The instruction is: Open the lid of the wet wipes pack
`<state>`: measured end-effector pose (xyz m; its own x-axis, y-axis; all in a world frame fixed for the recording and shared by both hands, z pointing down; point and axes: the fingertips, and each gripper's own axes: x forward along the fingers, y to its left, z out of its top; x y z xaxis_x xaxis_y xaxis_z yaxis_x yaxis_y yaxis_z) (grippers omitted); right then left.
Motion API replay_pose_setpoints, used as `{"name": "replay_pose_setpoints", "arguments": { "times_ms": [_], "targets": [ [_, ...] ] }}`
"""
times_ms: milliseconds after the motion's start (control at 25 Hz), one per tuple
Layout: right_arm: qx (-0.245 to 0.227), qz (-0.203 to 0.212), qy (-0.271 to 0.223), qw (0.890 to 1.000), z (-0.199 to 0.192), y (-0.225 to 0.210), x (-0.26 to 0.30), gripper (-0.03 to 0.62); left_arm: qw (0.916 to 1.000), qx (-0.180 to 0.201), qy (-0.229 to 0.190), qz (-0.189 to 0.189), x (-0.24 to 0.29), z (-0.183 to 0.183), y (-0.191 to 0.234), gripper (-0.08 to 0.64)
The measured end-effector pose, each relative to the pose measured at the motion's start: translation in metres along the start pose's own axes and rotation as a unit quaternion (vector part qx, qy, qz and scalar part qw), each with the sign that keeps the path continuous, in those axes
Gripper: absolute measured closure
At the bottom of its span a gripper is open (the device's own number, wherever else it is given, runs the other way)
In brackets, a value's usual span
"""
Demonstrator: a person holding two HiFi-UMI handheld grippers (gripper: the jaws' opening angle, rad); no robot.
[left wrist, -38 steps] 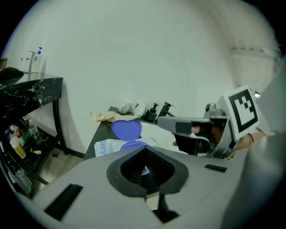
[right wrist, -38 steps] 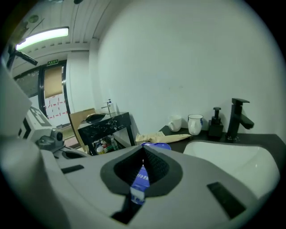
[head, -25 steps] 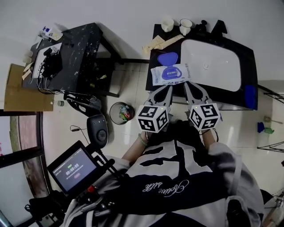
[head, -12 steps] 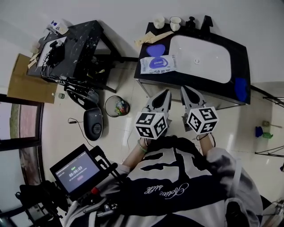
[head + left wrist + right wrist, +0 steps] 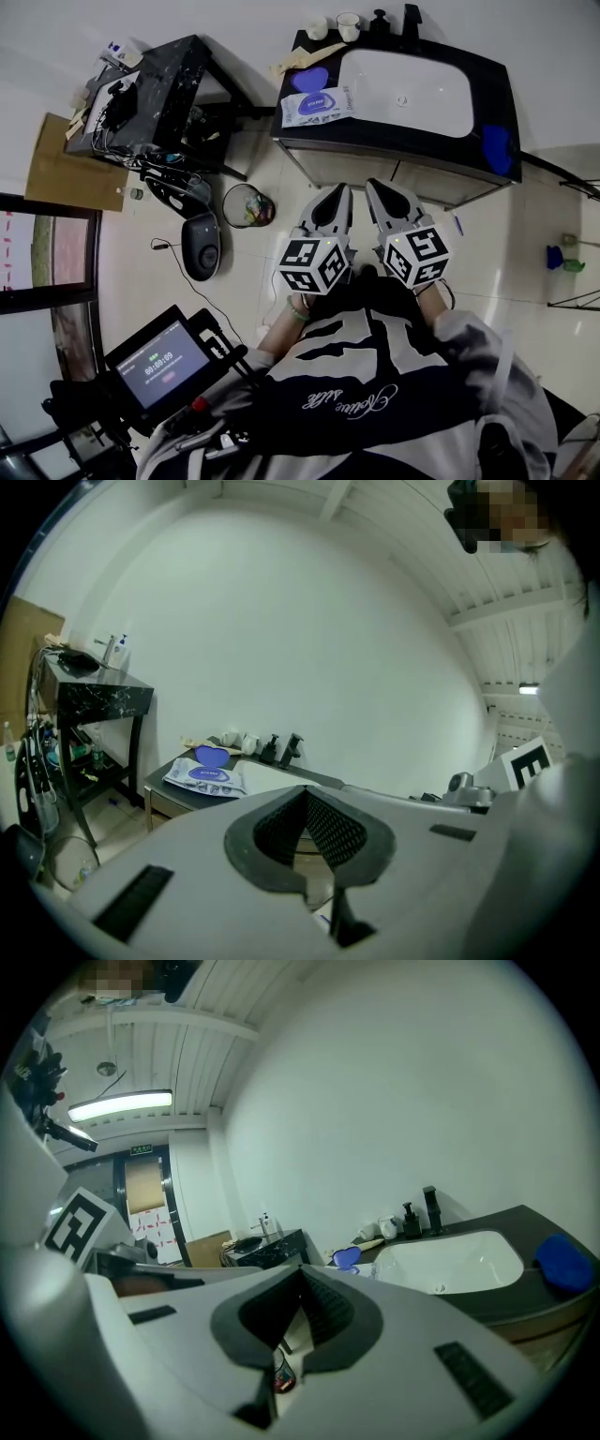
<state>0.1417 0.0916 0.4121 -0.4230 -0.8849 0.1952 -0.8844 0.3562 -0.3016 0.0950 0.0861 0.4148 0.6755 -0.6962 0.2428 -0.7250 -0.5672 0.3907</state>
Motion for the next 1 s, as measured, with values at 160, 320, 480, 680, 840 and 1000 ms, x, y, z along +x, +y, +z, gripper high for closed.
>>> {"name": "replay_pose_setpoints", "arguments": {
  "times_ms": [160, 320, 480, 680, 840, 1000],
  "targets": [
    [-0.010, 0.002, -0.003, 1.000, -0.001, 0.010, -0.005, 0.594, 0.9998, 0.019, -0.007, -0.003, -0.010, 0.001, -0.003, 0.561],
    [-0.015, -0.002, -0.005, 1.000, 0.003, 0.017, -0.004, 0.594, 0.9995, 0.028, -0.015, -0.003, -0.018, 0.010, 0.002, 0.561],
    [-0.020, -0.006, -0.002, 1.000, 0.004, 0.033, -0.002, 0.594, 0.9995, 0.025, -0.021, -0.004, -0.034, 0.018, 0.009, 0.561],
    [-0.019, -0.005, 0.000, 1.000, -0.001, 0.047, 0.001, 0.594, 0.9996, 0.018, -0.020, -0.008, -0.047, 0.015, 0.016, 0.561],
    [-0.023, -0.006, 0.002, 1.000, -0.005, 0.056, 0.002, 0.594, 0.9996, 0.015, -0.021, -0.010, -0.055, 0.014, 0.020, 0.561],
    [-0.024, -0.006, 0.005, 1.000, -0.007, 0.065, 0.006, 0.594, 0.9996, 0.015, -0.023, -0.010, -0.064, 0.016, 0.027, 0.561]
  ]
}}
